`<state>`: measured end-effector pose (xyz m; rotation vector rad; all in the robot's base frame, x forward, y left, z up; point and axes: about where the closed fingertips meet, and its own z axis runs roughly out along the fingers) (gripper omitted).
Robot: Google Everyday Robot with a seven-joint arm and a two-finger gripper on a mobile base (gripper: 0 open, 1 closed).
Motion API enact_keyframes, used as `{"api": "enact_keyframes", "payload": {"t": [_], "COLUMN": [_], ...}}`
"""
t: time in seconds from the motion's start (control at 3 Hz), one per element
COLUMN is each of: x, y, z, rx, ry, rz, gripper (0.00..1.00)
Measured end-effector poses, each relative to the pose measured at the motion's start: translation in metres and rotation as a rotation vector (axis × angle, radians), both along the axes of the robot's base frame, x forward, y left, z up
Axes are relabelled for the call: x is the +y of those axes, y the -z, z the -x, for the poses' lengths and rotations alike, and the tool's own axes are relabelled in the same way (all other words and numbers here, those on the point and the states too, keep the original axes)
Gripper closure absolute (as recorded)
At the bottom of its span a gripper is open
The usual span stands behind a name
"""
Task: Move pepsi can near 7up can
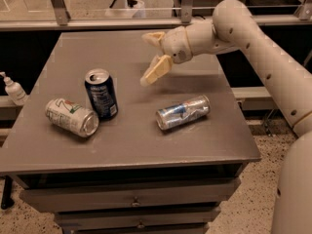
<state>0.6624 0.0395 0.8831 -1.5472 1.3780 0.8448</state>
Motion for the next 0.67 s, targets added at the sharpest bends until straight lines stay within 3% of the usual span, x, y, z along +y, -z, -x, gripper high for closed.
{"api": "enact_keyframes", "payload": {"t": [0.33,0.67], "x": [-0.058,-0.064], "y": [-0.048,-0.061], "z": [-0.046,-0.052], "rx": [-0.070,-0.093], "ry": [0.196,0.217], "rz": [-0.065,-0.079], "gripper": [0.00,0.00]}}
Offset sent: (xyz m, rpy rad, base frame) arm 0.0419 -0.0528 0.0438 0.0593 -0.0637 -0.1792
